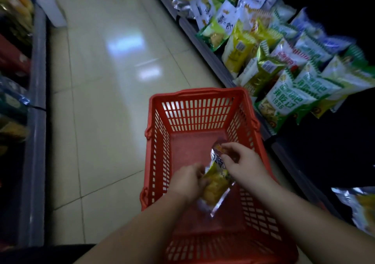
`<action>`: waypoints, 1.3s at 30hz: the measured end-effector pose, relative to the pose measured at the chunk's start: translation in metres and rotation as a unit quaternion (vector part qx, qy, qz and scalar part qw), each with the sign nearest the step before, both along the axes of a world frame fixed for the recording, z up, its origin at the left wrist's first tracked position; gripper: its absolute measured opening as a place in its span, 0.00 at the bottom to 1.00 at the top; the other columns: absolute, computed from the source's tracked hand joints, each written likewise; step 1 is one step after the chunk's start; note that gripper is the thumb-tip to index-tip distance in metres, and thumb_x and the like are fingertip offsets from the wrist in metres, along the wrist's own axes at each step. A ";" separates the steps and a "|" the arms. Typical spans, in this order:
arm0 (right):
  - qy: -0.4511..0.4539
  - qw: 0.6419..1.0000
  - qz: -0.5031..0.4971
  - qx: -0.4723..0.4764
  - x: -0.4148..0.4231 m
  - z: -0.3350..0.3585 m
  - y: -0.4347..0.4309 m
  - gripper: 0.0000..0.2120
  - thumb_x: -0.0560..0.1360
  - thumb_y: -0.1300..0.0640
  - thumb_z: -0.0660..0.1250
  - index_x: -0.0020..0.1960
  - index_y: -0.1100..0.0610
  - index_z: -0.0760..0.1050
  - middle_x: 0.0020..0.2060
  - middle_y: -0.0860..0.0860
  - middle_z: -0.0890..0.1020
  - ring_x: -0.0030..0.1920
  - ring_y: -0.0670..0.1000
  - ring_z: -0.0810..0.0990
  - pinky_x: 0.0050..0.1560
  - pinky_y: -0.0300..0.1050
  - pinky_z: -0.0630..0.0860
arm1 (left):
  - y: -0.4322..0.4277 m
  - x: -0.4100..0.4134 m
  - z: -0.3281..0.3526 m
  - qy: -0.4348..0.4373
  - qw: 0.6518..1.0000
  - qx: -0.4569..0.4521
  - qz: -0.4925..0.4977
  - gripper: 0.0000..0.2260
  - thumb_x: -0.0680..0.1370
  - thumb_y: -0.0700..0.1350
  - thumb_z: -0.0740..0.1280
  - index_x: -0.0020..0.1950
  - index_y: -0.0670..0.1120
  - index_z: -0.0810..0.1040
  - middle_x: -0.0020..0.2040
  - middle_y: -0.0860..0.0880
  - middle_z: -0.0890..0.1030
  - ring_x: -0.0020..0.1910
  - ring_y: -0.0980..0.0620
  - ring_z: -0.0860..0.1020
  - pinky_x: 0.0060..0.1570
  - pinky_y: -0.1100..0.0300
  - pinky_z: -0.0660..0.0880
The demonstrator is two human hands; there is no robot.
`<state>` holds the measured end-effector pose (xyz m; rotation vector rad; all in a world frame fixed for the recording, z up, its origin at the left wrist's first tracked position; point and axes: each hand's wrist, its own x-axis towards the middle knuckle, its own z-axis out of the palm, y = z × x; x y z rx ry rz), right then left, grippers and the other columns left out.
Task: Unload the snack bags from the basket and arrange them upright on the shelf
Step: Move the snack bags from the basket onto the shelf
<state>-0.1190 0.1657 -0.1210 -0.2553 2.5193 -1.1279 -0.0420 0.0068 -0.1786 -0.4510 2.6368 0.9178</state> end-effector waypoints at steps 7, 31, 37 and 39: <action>-0.060 0.996 -0.048 -0.050 0.007 0.109 0.017 0.30 0.69 0.42 0.78 0.69 0.37 0.74 0.76 0.53 0.67 0.73 0.50 0.69 0.65 0.44 0.71 | -0.005 0.004 0.104 0.187 0.943 0.246 0.122 0.34 0.71 0.49 0.77 0.71 0.70 0.68 0.43 0.56 0.83 0.44 0.54 0.83 0.50 0.48 0.82; -0.052 0.895 -0.145 -0.419 0.078 0.224 0.165 0.26 0.75 0.73 0.69 0.64 0.48 0.80 0.62 0.51 0.82 0.54 0.55 0.86 0.49 0.57 0.84 | 0.130 0.063 0.303 0.287 0.900 0.324 0.050 0.13 0.79 0.29 0.67 0.55 0.43 0.85 0.42 0.44 0.86 0.36 0.61 0.81 0.38 0.70 0.75; -0.042 0.911 -0.107 -0.396 0.084 0.234 0.193 0.22 0.74 0.65 0.75 0.65 0.48 0.80 0.61 0.48 0.81 0.51 0.45 0.86 0.44 0.42 0.83 | 0.158 0.049 0.330 0.259 0.938 0.230 0.003 0.15 0.79 0.37 0.70 0.64 0.50 0.82 0.45 0.43 0.85 0.36 0.60 0.81 0.39 0.68 0.77; -0.012 0.918 -0.124 -0.377 0.085 0.239 0.207 0.22 0.74 0.63 0.76 0.64 0.45 0.80 0.61 0.47 0.81 0.51 0.44 0.85 0.43 0.41 0.82 | 0.170 0.037 0.339 0.225 0.954 0.194 -0.039 0.20 0.77 0.42 0.73 0.67 0.57 0.77 0.47 0.50 0.84 0.39 0.62 0.82 0.40 0.70 0.77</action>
